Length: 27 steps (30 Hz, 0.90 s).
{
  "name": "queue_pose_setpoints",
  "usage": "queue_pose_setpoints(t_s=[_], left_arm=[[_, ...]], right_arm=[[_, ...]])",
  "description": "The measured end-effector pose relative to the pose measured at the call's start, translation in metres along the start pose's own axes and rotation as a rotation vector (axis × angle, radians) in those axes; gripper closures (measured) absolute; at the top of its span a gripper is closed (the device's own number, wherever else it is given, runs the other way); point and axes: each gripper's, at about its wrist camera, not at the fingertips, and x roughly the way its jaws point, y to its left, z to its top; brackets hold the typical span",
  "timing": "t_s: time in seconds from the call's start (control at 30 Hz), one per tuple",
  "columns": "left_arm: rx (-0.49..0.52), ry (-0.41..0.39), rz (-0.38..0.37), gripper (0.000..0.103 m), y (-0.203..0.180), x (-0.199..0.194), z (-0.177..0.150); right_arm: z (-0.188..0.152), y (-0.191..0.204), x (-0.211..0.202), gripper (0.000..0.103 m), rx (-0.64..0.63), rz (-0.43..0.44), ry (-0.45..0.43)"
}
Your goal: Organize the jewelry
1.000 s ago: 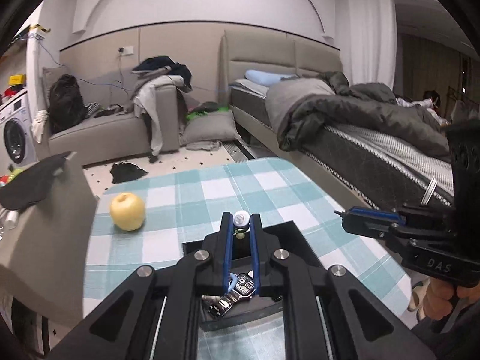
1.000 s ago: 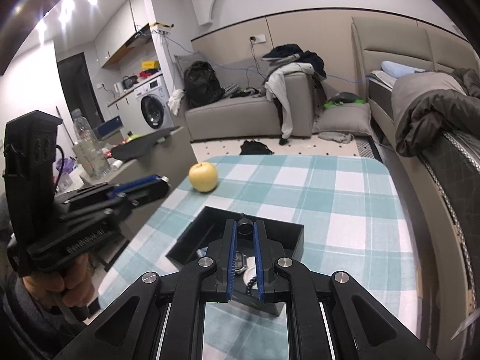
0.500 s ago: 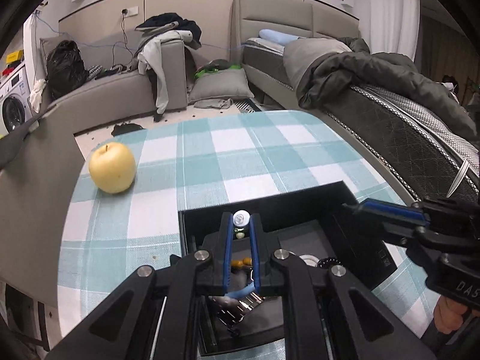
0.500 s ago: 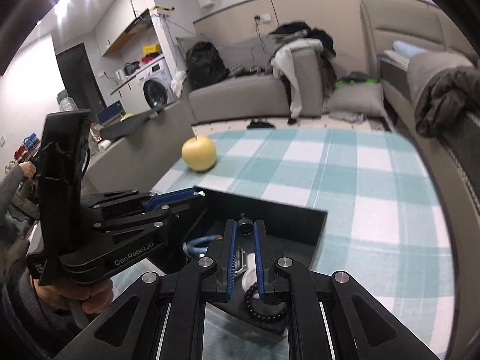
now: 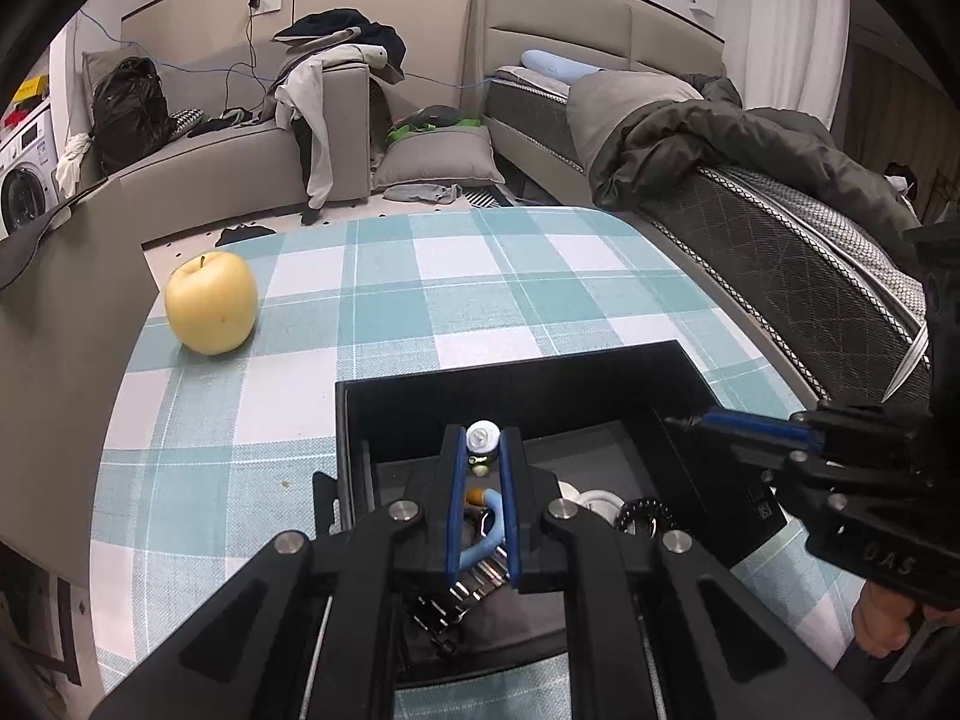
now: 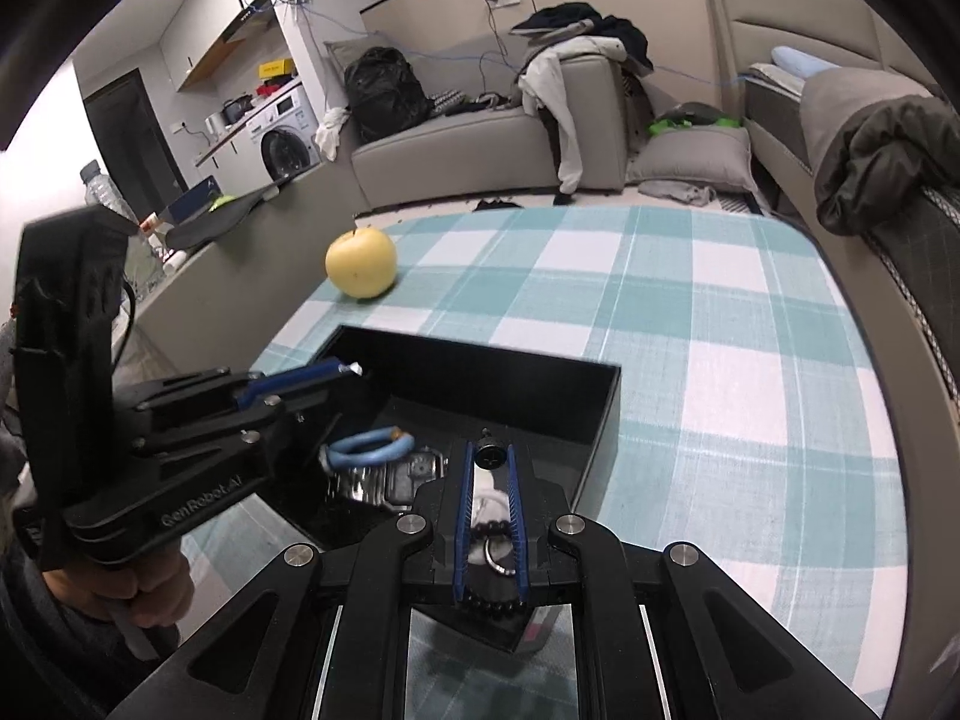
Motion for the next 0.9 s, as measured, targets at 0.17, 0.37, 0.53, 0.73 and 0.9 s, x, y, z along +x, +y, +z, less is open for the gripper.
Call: queue_pose_setpoints(t_s=[0.17, 0.37, 0.53, 0.73, 0.9], left_arm=[[-0.021, 0.002, 0.007, 0.097, 0.006, -0.001, -0.002], [-0.037, -0.001, 0.008, 0.096, 0.008, -0.003, -0.005], [-0.035, -0.002, 0.012, 0.096, 0.007, -0.007, -0.006], [-0.04, 0.006, 0.007, 0.08, 0.004, -0.01, -0.006], [-0.091, -0.002, 0.008, 0.023, 0.008, -0.018, -0.008]], right_arm=[[-0.001, 0.005, -0.001, 0.091, -0.01, 0.002, 0.006], [0.001, 0.011, -0.006, 0.09, -0.025, 0.002, -0.018], [0.001, 0.015, -0.015, 0.08, -0.044, 0.005, -0.043], [0.001, 0.018, -0.027, 0.054, -0.049, -0.007, -0.08], [-0.001, 0.017, -0.036, 0.021, -0.043, -0.023, -0.116]])
